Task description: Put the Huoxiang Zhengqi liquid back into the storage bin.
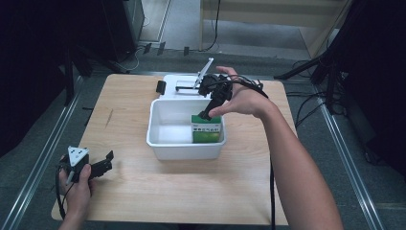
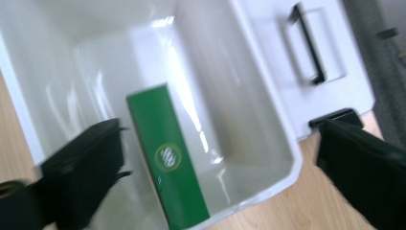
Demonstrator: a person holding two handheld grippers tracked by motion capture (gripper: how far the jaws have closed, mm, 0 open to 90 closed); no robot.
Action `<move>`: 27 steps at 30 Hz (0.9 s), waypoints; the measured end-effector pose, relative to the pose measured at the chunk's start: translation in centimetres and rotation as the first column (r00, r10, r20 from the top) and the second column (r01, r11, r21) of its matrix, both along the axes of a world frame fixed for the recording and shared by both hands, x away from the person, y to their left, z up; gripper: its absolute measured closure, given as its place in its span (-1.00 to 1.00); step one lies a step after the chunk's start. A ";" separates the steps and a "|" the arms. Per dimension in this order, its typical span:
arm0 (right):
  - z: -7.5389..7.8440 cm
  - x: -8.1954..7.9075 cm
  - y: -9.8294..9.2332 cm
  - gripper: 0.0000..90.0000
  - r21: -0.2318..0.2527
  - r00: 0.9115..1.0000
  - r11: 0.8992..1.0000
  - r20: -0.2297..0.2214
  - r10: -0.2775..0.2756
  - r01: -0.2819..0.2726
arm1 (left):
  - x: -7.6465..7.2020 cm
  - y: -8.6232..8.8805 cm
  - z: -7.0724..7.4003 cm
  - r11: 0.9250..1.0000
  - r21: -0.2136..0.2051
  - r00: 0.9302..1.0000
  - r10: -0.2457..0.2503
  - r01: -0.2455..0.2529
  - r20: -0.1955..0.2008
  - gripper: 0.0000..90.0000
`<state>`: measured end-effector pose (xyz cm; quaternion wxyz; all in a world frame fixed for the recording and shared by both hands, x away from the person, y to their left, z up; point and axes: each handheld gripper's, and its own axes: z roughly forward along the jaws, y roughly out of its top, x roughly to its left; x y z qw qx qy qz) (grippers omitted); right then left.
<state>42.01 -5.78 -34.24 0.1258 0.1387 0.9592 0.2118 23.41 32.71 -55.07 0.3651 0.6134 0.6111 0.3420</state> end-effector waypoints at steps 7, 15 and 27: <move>1.2 -0.7 -1.9 -1.00 0.204 0.972 0.970 0.169 -0.165 0.129 | 0.0 0.0 0.0 1.000 0.000 1.000 0.001 -0.001 -0.001 -0.84; 1.6 -1.5 -4.6 -1.00 0.387 0.895 0.885 0.248 -0.370 0.259 | 0.0 0.0 0.0 1.000 0.000 1.000 0.002 -0.002 0.001 -0.84; 1.6 -2.6 -9.7 -1.00 0.552 0.764 0.743 0.266 -0.587 0.378 | 0.0 0.0 0.0 1.000 -0.001 1.000 0.001 -0.001 -0.001 -0.84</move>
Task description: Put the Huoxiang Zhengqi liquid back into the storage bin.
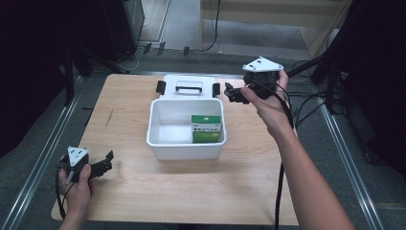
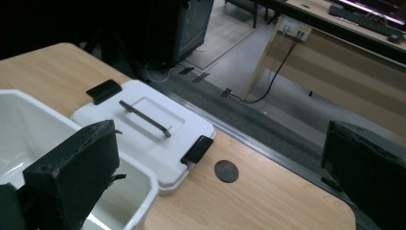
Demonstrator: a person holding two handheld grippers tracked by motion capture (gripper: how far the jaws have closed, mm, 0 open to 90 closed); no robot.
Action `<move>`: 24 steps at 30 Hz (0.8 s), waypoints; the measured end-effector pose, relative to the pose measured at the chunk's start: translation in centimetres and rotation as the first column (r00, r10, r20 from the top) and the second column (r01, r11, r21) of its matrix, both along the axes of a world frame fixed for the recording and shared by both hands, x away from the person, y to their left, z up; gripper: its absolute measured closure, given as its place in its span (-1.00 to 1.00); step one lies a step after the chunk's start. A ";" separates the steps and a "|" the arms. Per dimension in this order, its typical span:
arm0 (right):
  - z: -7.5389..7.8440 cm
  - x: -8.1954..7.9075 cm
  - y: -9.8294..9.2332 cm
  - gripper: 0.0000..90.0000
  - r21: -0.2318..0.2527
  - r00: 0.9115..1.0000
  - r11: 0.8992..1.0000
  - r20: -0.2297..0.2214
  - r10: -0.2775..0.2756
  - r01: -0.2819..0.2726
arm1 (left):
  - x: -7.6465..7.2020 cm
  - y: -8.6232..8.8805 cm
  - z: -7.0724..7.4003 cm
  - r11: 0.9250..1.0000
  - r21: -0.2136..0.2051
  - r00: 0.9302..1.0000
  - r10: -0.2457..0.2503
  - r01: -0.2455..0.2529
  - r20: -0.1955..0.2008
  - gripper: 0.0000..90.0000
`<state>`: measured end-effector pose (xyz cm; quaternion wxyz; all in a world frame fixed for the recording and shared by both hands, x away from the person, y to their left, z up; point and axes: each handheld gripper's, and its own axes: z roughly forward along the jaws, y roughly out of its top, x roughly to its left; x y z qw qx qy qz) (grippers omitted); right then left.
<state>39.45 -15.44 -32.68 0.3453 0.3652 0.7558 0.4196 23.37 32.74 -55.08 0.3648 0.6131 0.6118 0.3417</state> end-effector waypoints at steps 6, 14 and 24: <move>-0.1 -0.6 -2.7 -1.00 0.058 0.998 0.997 0.015 -0.053 0.052 | 0.0 0.0 0.0 1.000 -0.001 1.000 0.001 -0.001 0.000 -0.84; -1.2 -2.3 -6.2 -1.00 0.092 0.993 0.989 0.036 -0.116 0.113 | 0.0 0.0 0.0 1.000 0.000 1.000 0.001 -0.001 0.002 -0.84; -3.5 -4.6 -10.0 -1.00 0.121 0.981 0.976 0.046 -0.189 0.182 | 0.0 -0.1 0.0 1.000 0.000 1.000 0.005 -0.005 0.003 -0.84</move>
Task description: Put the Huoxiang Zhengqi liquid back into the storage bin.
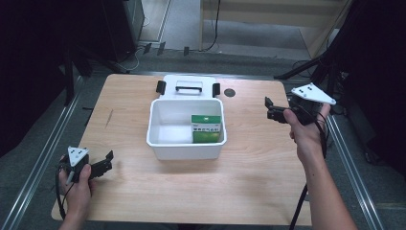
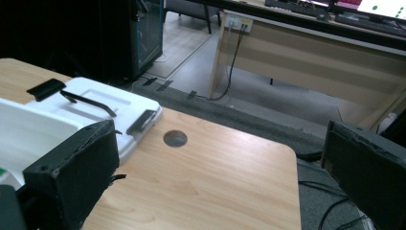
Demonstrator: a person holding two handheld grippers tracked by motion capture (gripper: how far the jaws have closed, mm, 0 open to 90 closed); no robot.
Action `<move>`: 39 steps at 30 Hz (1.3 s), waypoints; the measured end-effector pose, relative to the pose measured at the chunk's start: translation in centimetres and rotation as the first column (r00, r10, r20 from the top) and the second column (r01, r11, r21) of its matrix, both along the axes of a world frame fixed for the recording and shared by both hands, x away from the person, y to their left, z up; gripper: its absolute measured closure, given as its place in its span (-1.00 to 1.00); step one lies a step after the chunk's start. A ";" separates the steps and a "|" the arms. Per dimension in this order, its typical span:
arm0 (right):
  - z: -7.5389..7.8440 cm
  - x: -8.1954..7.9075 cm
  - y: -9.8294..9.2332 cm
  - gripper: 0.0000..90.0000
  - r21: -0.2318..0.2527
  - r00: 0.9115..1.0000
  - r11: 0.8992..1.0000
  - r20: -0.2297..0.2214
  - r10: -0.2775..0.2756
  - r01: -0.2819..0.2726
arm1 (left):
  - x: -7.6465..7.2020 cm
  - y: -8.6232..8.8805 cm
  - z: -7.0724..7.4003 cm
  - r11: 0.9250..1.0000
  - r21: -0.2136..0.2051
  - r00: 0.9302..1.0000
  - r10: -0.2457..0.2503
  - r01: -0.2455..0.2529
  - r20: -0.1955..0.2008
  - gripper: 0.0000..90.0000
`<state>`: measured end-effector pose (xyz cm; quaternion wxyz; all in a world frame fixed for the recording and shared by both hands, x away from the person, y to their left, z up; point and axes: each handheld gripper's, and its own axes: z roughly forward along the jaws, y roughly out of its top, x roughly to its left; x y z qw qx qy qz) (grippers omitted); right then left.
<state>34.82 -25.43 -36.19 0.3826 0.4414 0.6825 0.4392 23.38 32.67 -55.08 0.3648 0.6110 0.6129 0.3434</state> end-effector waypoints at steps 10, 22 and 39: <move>-3.5 -2.9 -3.5 -1.00 0.052 0.996 0.994 0.001 -0.094 0.094 | 0.0 0.0 0.0 1.000 0.004 1.000 -0.002 0.002 -0.004 -0.84; -7.6 -5.9 -6.6 -1.00 0.091 0.988 0.984 -0.007 -0.156 0.156 | 0.0 0.0 0.0 1.000 0.006 1.000 0.000 0.001 -0.004 -0.84; -13.4 -8.8 -8.6 -1.00 0.132 0.979 0.970 -0.038 -0.200 0.203 | -0.1 -0.1 0.0 1.000 0.009 1.000 0.002 -0.002 0.001 -0.84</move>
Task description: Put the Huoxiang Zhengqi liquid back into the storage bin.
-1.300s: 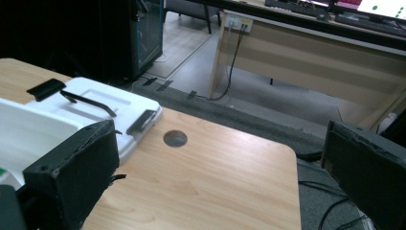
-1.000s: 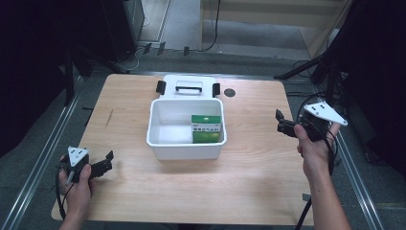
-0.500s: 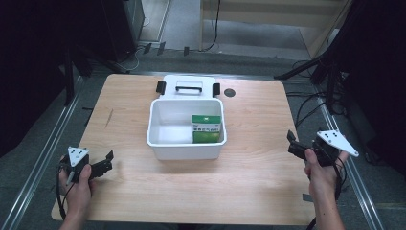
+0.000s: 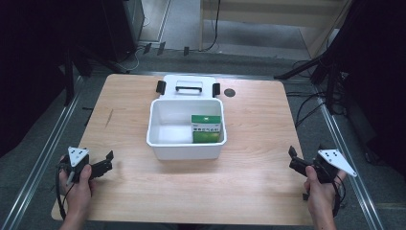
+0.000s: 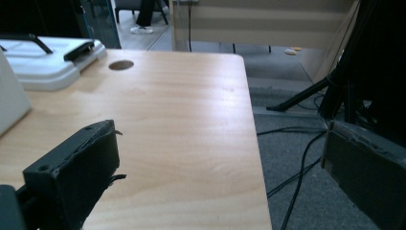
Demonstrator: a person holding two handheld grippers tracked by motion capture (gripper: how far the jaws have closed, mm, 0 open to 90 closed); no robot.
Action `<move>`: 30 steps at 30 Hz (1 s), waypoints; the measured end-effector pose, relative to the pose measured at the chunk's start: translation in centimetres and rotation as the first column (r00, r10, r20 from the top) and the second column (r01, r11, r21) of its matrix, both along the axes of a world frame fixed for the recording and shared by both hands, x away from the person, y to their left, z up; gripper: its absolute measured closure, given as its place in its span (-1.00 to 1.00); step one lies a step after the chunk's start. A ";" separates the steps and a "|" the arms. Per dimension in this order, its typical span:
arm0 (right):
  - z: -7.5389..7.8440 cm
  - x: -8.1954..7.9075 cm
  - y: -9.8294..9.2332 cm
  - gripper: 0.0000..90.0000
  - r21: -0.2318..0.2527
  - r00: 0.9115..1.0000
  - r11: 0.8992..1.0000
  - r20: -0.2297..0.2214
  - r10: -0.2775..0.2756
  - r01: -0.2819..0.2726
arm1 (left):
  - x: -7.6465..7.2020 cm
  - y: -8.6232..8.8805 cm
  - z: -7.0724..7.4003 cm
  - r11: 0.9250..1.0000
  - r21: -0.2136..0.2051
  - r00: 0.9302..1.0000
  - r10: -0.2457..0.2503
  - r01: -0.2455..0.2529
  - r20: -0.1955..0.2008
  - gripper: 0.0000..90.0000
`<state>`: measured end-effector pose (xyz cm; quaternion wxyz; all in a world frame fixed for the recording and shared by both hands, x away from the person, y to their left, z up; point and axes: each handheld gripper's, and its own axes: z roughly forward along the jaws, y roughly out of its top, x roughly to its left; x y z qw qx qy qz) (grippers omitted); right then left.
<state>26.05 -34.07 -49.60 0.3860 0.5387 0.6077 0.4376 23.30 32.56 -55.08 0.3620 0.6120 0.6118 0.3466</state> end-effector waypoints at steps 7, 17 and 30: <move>-2.4 -1.0 -0.7 -1.00 0.000 0.999 1.000 -0.032 0.012 -0.012 | 0.0 0.0 0.0 1.000 0.002 1.000 0.003 -0.003 0.000 -0.84; -4.2 -2.8 -1.4 -1.00 0.019 0.998 1.000 -0.055 0.017 -0.016 | 0.0 0.0 0.0 1.000 0.001 1.000 0.005 -0.005 0.003 -0.84; -4.9 -3.0 0.1 -1.00 -0.089 0.997 0.994 -0.047 0.055 -0.059 | 0.0 0.0 0.0 1.000 0.006 1.000 0.001 -0.001 -0.001 -0.84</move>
